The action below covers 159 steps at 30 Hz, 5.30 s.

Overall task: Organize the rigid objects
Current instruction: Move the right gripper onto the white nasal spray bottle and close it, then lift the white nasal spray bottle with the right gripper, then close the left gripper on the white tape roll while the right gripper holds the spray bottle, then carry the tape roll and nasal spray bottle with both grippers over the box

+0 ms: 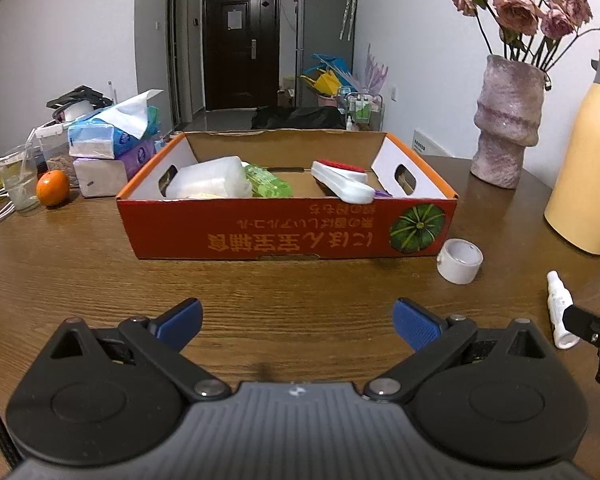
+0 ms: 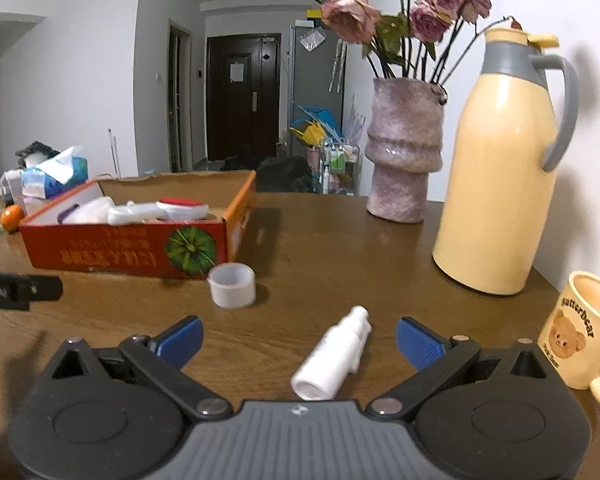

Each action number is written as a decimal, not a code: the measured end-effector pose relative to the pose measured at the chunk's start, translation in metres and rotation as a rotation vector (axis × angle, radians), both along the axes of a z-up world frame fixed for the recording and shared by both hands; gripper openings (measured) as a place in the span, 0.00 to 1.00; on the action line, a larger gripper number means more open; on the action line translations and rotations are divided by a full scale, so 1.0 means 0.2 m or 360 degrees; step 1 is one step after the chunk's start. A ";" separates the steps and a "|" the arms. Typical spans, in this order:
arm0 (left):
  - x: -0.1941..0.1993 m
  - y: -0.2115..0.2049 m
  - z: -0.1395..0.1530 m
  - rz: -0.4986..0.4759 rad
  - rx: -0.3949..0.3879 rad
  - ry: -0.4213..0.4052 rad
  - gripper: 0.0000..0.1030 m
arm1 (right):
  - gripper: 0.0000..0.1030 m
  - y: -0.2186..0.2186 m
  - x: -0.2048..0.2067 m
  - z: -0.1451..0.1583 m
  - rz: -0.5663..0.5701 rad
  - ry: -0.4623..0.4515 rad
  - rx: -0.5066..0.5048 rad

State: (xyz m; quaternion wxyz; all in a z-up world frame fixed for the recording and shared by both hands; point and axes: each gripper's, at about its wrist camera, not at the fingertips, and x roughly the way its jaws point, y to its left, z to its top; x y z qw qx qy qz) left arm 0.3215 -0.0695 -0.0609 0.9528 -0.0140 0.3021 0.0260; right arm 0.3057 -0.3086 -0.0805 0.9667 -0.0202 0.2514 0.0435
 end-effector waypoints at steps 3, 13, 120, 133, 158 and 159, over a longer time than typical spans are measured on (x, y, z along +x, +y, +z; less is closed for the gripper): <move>0.00 -0.03 -0.01 -0.0012 0.0011 0.0010 1.00 | 1.00 -0.04 0.01 -0.03 0.0011 0.0026 -0.0023; 0.00 -0.07 -0.03 -0.0034 0.0012 0.0026 1.00 | 1.00 -0.16 0.04 -0.12 0.0147 0.0100 -0.0120; 0.67 -0.80 -0.23 0.0078 0.0079 0.0213 0.93 | 0.95 -0.58 0.47 -0.13 -0.0137 0.0014 0.0244; 0.64 -0.80 -0.22 -0.0005 0.0022 0.0197 0.43 | 0.95 -0.59 0.48 -0.14 -0.0150 0.0028 0.0259; 0.40 -0.64 -0.14 -0.0079 0.0035 0.0106 0.43 | 0.95 -0.47 0.37 -0.12 -0.0142 -0.0115 0.0219; 0.39 -0.62 -0.14 -0.0078 0.0035 0.0102 0.43 | 0.95 -0.46 0.36 -0.12 -0.0138 -0.0120 0.0220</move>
